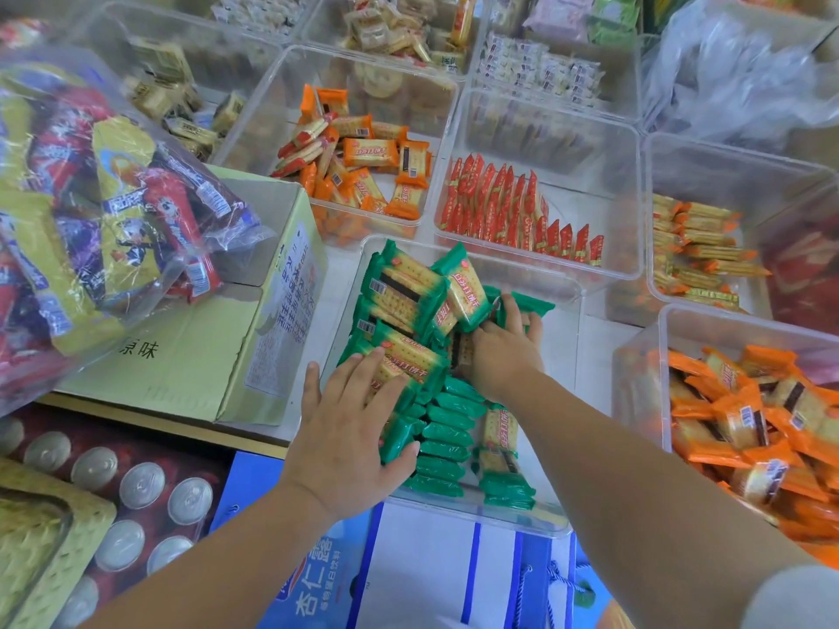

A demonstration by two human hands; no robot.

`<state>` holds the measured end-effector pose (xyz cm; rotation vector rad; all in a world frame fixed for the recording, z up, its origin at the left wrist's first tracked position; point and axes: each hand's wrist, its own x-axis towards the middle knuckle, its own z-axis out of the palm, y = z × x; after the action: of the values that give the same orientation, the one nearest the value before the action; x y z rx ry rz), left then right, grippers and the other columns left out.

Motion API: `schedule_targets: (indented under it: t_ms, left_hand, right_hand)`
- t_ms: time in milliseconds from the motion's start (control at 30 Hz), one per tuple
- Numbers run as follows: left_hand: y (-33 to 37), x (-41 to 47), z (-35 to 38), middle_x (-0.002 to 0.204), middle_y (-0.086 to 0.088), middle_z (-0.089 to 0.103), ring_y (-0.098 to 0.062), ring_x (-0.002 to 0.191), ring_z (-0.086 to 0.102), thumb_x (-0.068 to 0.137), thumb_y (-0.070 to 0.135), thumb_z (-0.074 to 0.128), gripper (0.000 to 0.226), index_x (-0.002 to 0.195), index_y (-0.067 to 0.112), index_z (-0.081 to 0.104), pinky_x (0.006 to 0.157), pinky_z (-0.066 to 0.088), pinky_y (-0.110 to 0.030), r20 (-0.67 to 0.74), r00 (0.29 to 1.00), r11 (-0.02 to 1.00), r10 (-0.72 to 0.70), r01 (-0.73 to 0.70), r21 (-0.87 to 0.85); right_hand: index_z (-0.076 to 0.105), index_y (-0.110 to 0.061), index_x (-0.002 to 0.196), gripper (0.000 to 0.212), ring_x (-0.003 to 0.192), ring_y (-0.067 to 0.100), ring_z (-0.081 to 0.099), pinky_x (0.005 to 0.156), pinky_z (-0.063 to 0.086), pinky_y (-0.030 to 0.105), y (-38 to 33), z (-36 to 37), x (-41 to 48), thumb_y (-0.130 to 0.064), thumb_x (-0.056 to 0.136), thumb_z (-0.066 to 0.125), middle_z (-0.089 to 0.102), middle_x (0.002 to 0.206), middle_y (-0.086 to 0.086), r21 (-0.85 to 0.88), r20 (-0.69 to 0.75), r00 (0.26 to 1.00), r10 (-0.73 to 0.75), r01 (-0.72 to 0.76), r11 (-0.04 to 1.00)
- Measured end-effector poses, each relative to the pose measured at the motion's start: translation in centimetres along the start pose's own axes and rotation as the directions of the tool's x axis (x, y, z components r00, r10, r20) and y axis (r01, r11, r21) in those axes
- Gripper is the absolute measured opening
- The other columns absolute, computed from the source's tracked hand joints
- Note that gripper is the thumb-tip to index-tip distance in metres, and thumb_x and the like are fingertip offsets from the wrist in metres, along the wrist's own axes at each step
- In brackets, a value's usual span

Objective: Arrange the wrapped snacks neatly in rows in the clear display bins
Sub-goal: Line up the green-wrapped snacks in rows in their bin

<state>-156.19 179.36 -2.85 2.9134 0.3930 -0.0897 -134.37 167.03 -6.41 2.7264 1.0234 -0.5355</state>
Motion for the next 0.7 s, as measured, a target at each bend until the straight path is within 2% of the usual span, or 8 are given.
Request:
schedule_targets:
  t_ms: [133, 233, 333, 367, 433, 500, 600, 700]
  left_hand:
    - [-0.1, 0.0, 0.0, 0.158, -0.007, 0.034, -0.032, 0.143, 0.035, 0.081, 0.068, 0.05, 0.069, 0.138, 0.028, 0.05, 0.117, 0.017, -0.067, 0.014, 1.0, 1.0, -0.003, 0.003, -0.004]
    - [0.0, 0.0, 0.0, 0.157, -0.007, 0.035, -0.031, 0.143, 0.036, 0.081, 0.068, 0.049, 0.068, 0.137, 0.028, 0.049, 0.117, 0.017, -0.067, 0.016, 1.0, 1.0, -0.006, 0.006, -0.006]
    - [0.0, 0.0, -0.1, 0.155, -0.007, 0.037, -0.031, 0.143, 0.037, 0.081, 0.068, 0.049, 0.067, 0.136, 0.029, 0.048, 0.117, 0.018, -0.067, 0.011, 1.0, 1.0, -0.007, 0.008, -0.013]
    - [0.1, 0.0, -0.2, 0.155, -0.008, 0.038, -0.031, 0.142, 0.037, 0.081, 0.068, 0.049, 0.067, 0.136, 0.029, 0.048, 0.117, 0.019, -0.068, 0.012, 1.0, 1.0, -0.007, 0.007, -0.011]
    - [0.1, 0.0, -0.2, 0.155, -0.008, 0.039, -0.031, 0.142, 0.038, 0.081, 0.068, 0.049, 0.067, 0.136, 0.029, 0.048, 0.116, 0.02, -0.068, 0.018, 1.0, 1.0, -0.008, 0.008, -0.011]
    - [0.1, 0.0, -0.3, 0.155, -0.008, 0.039, -0.031, 0.143, 0.038, 0.082, 0.068, 0.048, 0.067, 0.136, 0.029, 0.049, 0.116, 0.02, -0.068, 0.026, 1.0, 1.0, -0.01, 0.011, -0.007]
    - [0.1, 0.0, -0.3, 0.155, -0.008, 0.04, -0.031, 0.142, 0.038, 0.082, 0.068, 0.049, 0.067, 0.136, 0.028, 0.051, 0.116, 0.02, -0.069, 0.027, 1.0, 1.0, -0.009, 0.009, -0.007]
    - [0.1, 0.0, -0.3, 0.155, -0.008, 0.04, -0.032, 0.142, 0.038, 0.081, 0.068, 0.05, 0.067, 0.135, 0.028, 0.053, 0.116, 0.02, -0.069, 0.022, 1.0, 1.0, -0.005, 0.006, -0.016]
  right_hand:
    - [0.069, -0.027, 0.103, 0.027, 0.152, 0.03, 0.001, 0.118, 0.002, 0.064, 0.2, 0.2, 0.0, -0.046, 0.089, 0.056, 0.063, 0.129, 0.001, 0.182, -0.037, 0.999, 0.04, -0.033, 0.983]
    - [0.071, -0.036, 0.101, 0.029, 0.149, 0.025, 0.018, 0.12, 0.01, 0.056, 0.4, -0.7, -0.5, -0.04, 0.077, 0.055, 0.061, 0.132, -0.002, 0.508, -0.121, 0.983, 0.136, -0.056, 0.86]
    - [0.065, -0.043, 0.086, 0.023, 0.132, 0.024, 0.046, 0.11, 0.034, 0.056, 0.3, -2.1, -1.3, -0.039, 0.065, 0.056, 0.063, 0.125, -0.005, 0.786, -0.159, 0.956, 0.247, -0.029, 0.618]
    - [0.065, -0.04, 0.087, 0.024, 0.124, 0.023, 0.054, 0.106, 0.042, 0.055, 0.1, -2.6, -1.6, -0.037, 0.064, 0.058, 0.065, 0.122, -0.005, 0.868, -0.125, 0.956, 0.267, -0.025, 0.496]
    - [0.068, -0.03, 0.101, 0.04, 0.11, 0.02, 0.063, 0.092, 0.053, 0.046, -0.1, -3.4, -1.8, -0.037, 0.063, 0.06, 0.07, 0.112, -0.006, 0.987, -0.002, 0.962, 0.271, -0.041, 0.154]
    - [0.069, -0.023, 0.105, 0.046, 0.103, 0.018, 0.065, 0.077, 0.05, 0.036, -0.2, -4.1, -1.8, -0.045, 0.066, 0.06, 0.072, 0.103, -0.005, 0.991, 0.099, 0.948, 0.302, -0.068, -0.113]
    - [0.071, -0.035, 0.103, 0.043, 0.1, 0.007, 0.065, 0.072, 0.036, 0.028, -0.3, -5.1, -1.0, -0.065, 0.092, 0.042, 0.077, 0.099, -0.007, 0.949, 0.196, 0.908, 0.37, -0.08, -0.306]
    - [0.066, -0.03, 0.112, 0.041, 0.095, 0.014, 0.07, 0.07, 0.046, 0.028, -0.5, -5.8, -0.2, -0.059, 0.1, 0.039, 0.078, 0.089, -0.003, 0.916, 0.303, 0.852, 0.426, -0.137, -0.377]
